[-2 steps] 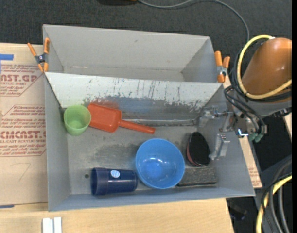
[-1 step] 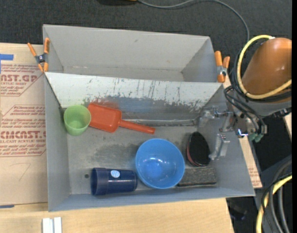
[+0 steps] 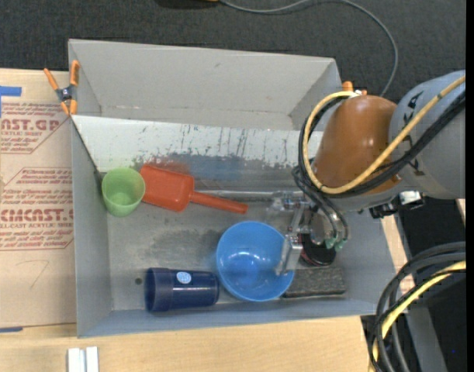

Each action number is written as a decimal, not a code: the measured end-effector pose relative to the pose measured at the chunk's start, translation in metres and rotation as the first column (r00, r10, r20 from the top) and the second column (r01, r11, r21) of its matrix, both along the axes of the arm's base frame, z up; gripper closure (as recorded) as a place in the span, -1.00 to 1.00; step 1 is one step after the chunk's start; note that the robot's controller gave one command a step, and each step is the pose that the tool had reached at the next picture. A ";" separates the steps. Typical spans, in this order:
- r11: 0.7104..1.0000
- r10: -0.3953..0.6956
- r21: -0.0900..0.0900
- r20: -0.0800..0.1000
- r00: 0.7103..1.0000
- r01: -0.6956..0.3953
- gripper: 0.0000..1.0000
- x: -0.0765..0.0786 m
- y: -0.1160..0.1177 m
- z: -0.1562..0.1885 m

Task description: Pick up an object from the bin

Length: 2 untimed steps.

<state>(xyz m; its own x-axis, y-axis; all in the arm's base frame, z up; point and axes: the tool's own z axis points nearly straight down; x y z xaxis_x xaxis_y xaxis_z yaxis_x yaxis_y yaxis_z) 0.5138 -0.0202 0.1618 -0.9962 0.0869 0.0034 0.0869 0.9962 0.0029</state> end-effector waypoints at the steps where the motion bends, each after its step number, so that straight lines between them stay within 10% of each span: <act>1: 1.000 0.005 -0.008 0.015 1.000 -0.005 -1.00 0.000 -0.031 -0.004; 2: 1.000 0.023 0.002 0.001 1.000 -0.023 -1.00 -0.003 0.043 -0.082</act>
Offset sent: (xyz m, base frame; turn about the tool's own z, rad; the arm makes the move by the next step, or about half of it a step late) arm -0.0007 0.0381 -0.0779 -0.0172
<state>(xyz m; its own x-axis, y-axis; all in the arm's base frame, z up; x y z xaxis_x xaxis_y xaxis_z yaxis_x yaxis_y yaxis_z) 0.5110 0.0230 0.0800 -0.9980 0.0635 0.0025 0.0636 0.9980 0.0054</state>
